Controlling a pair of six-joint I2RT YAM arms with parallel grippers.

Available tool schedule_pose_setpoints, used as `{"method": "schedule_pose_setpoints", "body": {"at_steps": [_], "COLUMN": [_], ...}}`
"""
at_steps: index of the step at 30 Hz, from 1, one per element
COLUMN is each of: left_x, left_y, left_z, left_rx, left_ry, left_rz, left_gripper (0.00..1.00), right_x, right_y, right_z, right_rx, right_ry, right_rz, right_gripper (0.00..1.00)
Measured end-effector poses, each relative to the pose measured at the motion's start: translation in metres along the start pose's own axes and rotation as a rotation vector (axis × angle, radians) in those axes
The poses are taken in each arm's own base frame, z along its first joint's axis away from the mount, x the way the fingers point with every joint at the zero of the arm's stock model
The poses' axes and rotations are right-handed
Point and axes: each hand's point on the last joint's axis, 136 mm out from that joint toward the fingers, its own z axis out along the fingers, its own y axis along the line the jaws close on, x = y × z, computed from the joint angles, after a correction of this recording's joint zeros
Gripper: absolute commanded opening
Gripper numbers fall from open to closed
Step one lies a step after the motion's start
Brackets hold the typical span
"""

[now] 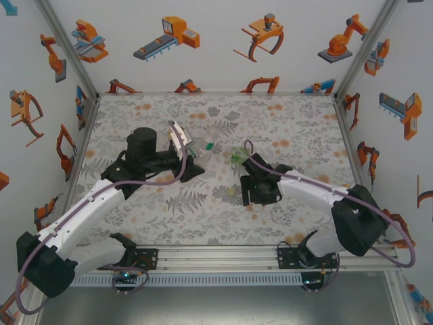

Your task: Screw on the bottle caps

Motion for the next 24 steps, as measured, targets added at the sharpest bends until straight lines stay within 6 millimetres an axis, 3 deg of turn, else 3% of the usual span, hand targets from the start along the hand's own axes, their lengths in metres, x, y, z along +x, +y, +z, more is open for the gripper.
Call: {"method": "schedule_pose_setpoints", "body": {"at_steps": [24], "left_x": [0.0], "left_y": [0.0001], "left_z": [0.0], "left_rx": [0.0], "left_ry": [0.0], "left_rz": [0.0], "left_gripper": [0.13], "right_x": [0.0066], "right_y": [-0.0052], "right_z": [0.0026], "right_rx": [0.041], "right_ry": [0.02], "right_rz": [-0.003], "right_gripper": [0.64]}}
